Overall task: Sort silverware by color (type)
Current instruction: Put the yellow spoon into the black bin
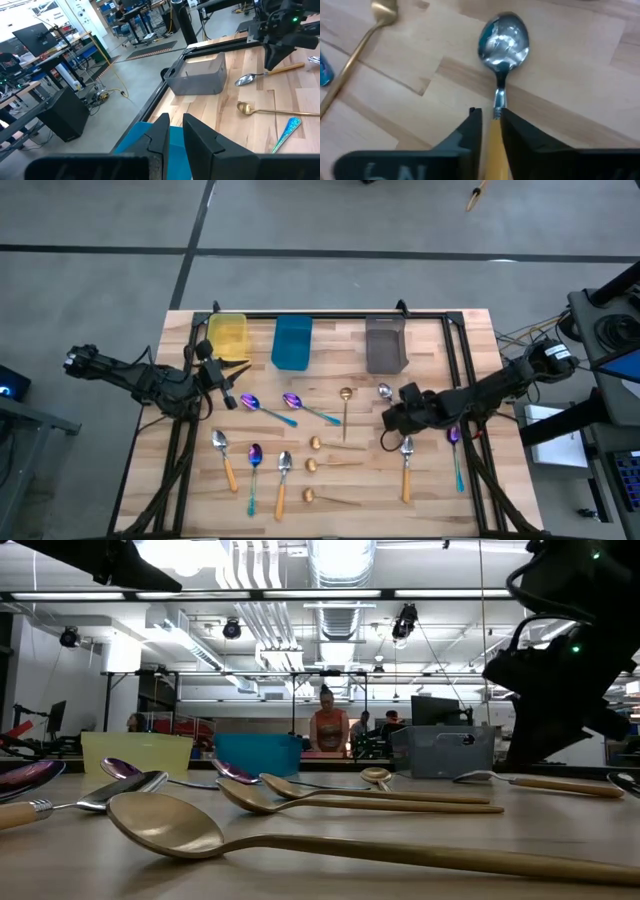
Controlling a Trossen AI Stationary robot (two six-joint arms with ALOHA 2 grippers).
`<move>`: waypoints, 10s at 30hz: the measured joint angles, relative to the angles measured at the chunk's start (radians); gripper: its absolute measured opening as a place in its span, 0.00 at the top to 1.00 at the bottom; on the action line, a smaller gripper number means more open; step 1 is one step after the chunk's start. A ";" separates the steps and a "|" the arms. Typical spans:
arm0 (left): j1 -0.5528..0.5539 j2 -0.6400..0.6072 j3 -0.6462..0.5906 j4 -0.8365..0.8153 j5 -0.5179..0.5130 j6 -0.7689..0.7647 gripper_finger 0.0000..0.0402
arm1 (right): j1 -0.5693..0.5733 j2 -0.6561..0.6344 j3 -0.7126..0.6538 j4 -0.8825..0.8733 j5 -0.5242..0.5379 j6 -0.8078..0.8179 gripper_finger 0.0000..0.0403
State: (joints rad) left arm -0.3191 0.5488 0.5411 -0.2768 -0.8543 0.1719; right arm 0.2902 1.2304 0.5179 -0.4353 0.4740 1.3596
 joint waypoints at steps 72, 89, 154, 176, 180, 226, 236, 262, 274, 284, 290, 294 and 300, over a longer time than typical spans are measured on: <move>0.000 0.276 -0.001 0.437 0.296 -0.117 0.91 | -0.250 0.067 0.027 1.299 -0.387 -1.206 0.98; 0.018 0.571 0.000 0.739 0.288 -0.182 0.87 | -0.126 0.257 0.258 1.408 -0.002 -1.493 0.98; 0.167 0.868 0.077 1.291 1.396 -0.256 0.96 | -0.115 0.147 0.584 0.672 -0.589 -1.549 0.53; 0.197 0.883 0.074 1.267 1.397 -0.259 0.96 | -0.118 0.402 0.858 0.702 -0.771 -1.597 0.59; 0.197 0.883 0.074 1.264 1.397 -0.258 0.96 | -0.121 0.408 0.865 0.700 -0.780 -1.604 0.70; 0.380 0.483 0.074 0.583 1.149 -0.135 0.60 | -0.197 0.340 1.057 0.026 -0.207 -1.229 0.94; 0.379 0.480 0.074 0.489 0.895 -0.199 0.60 | -0.192 0.341 0.990 -0.634 -0.026 -0.621 0.94; 0.378 0.350 0.074 0.431 0.636 -0.127 0.60 | -0.188 0.370 0.429 -0.334 -0.072 -0.406 0.83; 0.378 0.371 0.074 0.389 0.662 -0.097 0.60 | -0.249 0.361 0.616 -0.492 -0.358 -0.369 0.80; 0.378 0.365 0.074 0.381 0.662 -0.052 0.60 | -0.340 0.361 0.619 -0.492 -0.456 -0.334 0.64; 0.378 0.366 0.074 0.391 0.661 -0.023 0.60 | -0.348 0.361 0.533 -0.447 -0.438 -0.349 0.55; 0.378 0.366 0.079 0.403 0.657 -0.003 0.60 | -0.348 0.361 0.464 -0.335 -0.400 -0.349 0.55; 0.378 0.366 0.079 0.406 0.655 -0.025 0.60 | -0.349 0.358 0.360 -0.156 -0.382 -0.327 0.56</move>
State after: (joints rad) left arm 0.0589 0.9146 0.6201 0.1297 -0.1990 0.1465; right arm -0.0589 1.5880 0.8776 -0.5916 0.0915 1.0323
